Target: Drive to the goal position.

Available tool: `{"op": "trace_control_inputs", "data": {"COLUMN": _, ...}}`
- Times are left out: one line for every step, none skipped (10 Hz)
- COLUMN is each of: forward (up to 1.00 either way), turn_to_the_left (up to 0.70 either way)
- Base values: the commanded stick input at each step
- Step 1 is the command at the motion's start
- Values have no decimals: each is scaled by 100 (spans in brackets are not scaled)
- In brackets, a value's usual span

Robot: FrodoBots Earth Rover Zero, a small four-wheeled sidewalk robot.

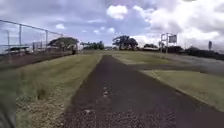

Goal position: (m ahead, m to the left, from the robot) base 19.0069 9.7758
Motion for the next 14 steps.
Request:
{"op": "trace_control_inputs", "data": {"forward": 70, "turn_to_the_left": 0}}
{"op": "trace_control_inputs", "data": {"forward": 70, "turn_to_the_left": 0}}
{"op": "trace_control_inputs", "data": {"forward": 70, "turn_to_the_left": 0}}
{"op": "trace_control_inputs", "data": {"forward": 70, "turn_to_the_left": 0}}
{"op": "trace_control_inputs", "data": {"forward": 70, "turn_to_the_left": 0}}
{"op": "trace_control_inputs", "data": {"forward": 70, "turn_to_the_left": 0}}
{"op": "trace_control_inputs", "data": {"forward": 70, "turn_to_the_left": 0}}
{"op": "trace_control_inputs", "data": {"forward": 70, "turn_to_the_left": 0}}
{"op": "trace_control_inputs", "data": {"forward": 70, "turn_to_the_left": 0}}
{"op": "trace_control_inputs", "data": {"forward": 70, "turn_to_the_left": 0}}
{"op": "trace_control_inputs", "data": {"forward": 70, "turn_to_the_left": 0}}
{"op": "trace_control_inputs", "data": {"forward": 70, "turn_to_the_left": 0}}
{"op": "trace_control_inputs", "data": {"forward": 70, "turn_to_the_left": 0}}
{"op": "trace_control_inputs", "data": {"forward": 70, "turn_to_the_left": 0}}
